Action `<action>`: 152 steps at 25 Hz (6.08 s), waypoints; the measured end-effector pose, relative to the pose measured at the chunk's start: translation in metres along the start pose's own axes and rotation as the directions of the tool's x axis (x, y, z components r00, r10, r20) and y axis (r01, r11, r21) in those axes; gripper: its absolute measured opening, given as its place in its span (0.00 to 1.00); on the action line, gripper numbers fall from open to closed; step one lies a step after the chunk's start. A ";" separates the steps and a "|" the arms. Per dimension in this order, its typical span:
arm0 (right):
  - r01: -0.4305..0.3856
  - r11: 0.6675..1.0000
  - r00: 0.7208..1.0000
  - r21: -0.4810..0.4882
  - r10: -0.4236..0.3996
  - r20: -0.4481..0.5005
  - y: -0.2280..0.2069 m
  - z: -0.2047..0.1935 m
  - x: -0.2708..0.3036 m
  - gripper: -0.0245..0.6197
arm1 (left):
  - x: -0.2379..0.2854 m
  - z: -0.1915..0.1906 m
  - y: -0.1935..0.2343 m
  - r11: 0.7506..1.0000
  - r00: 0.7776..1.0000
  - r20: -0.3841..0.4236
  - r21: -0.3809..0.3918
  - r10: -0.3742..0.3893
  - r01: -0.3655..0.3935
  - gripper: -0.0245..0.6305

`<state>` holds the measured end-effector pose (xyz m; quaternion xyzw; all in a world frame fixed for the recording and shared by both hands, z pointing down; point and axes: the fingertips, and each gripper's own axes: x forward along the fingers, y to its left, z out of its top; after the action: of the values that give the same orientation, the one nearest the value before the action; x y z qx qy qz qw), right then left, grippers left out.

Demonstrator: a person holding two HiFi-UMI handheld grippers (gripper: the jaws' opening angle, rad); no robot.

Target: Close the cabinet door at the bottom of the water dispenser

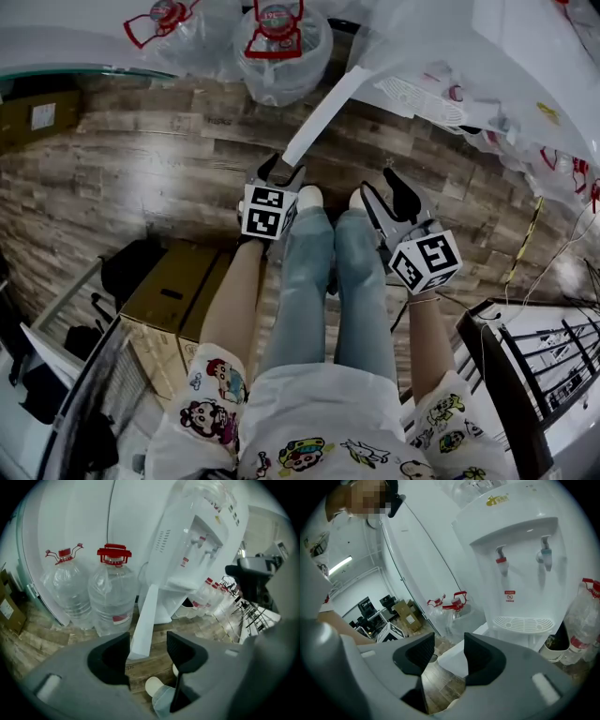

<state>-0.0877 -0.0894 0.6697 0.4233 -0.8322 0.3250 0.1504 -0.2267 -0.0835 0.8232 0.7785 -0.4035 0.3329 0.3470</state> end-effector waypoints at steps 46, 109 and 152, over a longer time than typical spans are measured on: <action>0.140 0.976 0.990 0.164 -0.140 -0.010 -0.112 -0.084 -0.088 0.05 | 0.077 -0.060 -0.064 0.994 0.964 -0.246 0.036 0.105 -0.099 0.31; 0.252 0.845 0.965 0.472 -0.256 -0.057 -0.355 -0.124 -0.197 0.05 | 0.296 0.094 -0.313 0.990 0.961 -0.274 0.144 0.042 -0.002 0.37; 0.319 0.889 0.940 0.329 -0.341 0.009 -0.337 -0.011 -0.310 0.05 | 0.198 0.163 -0.419 0.981 0.976 -0.165 0.110 -0.140 0.159 0.45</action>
<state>0.3673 -0.0386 0.6542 0.5879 -0.6882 0.4121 0.1044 0.2617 -0.1124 0.7796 0.7980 -0.2941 0.3900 0.3531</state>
